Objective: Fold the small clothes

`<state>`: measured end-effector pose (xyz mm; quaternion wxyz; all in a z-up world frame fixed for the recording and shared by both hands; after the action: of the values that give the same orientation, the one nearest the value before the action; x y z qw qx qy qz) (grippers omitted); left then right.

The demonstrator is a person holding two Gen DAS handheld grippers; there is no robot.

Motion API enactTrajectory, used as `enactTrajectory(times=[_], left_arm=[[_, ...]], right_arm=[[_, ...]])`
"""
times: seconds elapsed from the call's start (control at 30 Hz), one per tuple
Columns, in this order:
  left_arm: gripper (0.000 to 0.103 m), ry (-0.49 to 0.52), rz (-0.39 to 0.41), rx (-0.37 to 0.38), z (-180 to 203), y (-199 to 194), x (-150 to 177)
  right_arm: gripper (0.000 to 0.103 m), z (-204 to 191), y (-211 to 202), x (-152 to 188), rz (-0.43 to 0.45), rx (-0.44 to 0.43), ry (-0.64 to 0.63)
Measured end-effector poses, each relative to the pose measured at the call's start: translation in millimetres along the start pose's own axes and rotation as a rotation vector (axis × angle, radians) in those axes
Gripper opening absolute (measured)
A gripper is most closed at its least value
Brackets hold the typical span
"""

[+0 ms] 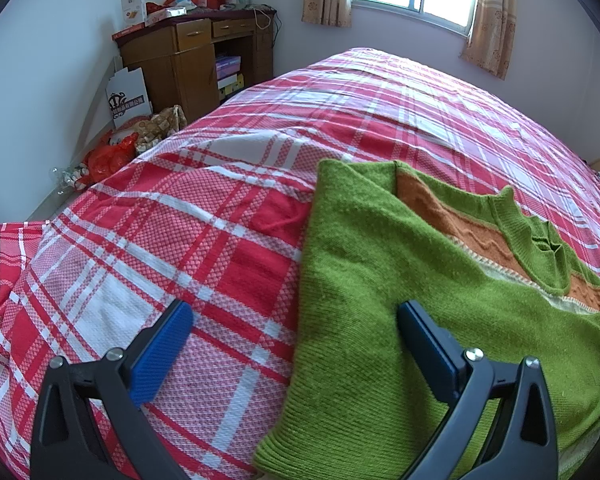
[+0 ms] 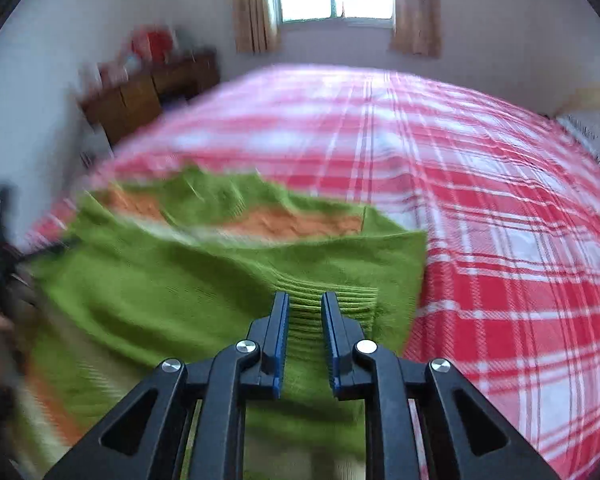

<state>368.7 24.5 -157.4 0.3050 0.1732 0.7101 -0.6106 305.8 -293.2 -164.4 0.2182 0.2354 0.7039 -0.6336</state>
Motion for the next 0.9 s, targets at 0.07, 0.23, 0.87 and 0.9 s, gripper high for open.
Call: enactTrajectory(times=[0.07, 0.23, 0.87, 0.9], left_arm=[[0.103, 0.000, -0.002, 0.001, -1, 0, 0], [0.103, -0.003, 0.006, 0.030, -7, -9, 5], [0.103, 0.026, 0.143, 0.092, -141, -164, 129], [0.103, 0.036, 0.158, 0.090, -144, -170, 131]], right_arm=[[0.017, 9, -5, -3, 0.027, -0.047, 0.069], [0.018, 24, -78, 20, 0.164, -0.079, 0.130], [0.058, 63, -381, 199, 0.447, -0.226, 0.147], [0.058, 59, -387, 204, 0.448, -0.264, 0.135]])
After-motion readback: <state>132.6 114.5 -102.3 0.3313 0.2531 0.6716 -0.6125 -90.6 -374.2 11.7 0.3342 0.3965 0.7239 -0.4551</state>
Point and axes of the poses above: each gripper's, at about its wrist camera, not at the fingertips, and y roughly the way its jaws point, z to its right, x to its underside, the point moved 2 cm from there along y, roughly the way its jaws point, and after that the axes turned 9 degrees about -x, right-handed, at the moved point
